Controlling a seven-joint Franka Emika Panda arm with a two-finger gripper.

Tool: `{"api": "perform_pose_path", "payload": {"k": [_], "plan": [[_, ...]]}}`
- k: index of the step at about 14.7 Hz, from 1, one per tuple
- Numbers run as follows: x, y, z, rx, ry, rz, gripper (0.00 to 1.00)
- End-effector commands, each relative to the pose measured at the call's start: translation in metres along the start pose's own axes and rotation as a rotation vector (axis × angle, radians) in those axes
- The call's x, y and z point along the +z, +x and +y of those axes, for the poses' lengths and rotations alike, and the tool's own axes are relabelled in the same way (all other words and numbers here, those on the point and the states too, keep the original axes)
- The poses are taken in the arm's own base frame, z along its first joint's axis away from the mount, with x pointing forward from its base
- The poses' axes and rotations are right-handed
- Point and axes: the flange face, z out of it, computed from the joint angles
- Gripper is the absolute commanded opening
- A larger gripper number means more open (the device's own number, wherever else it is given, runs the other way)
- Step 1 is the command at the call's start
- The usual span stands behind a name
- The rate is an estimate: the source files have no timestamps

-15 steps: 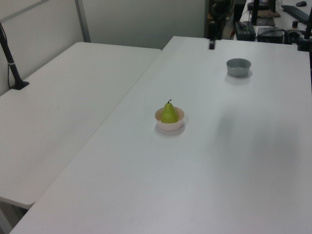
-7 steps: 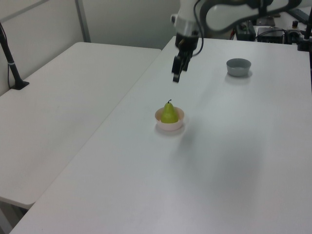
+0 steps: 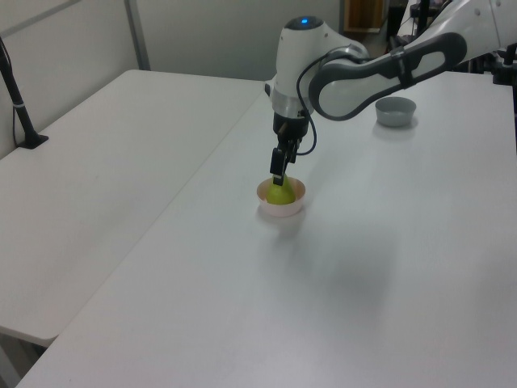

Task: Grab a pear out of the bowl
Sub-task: 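Close the gripper around the green pear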

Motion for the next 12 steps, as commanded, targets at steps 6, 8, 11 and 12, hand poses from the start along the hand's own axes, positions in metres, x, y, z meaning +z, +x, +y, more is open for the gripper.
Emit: {"api": "perform_pose_path", "payload": {"k": [6,8,11,12], "plan": [[0.047,0.001,-0.005,-0.045,-0.052,-0.005,0.83],[0.057,0.000,-0.010,-0.037,-0.053,-0.001,0.77],[0.062,0.003,-0.014,-0.022,-0.050,0.033,0.67],[0.062,0.003,-0.017,-0.026,-0.051,0.033,0.59]]}}
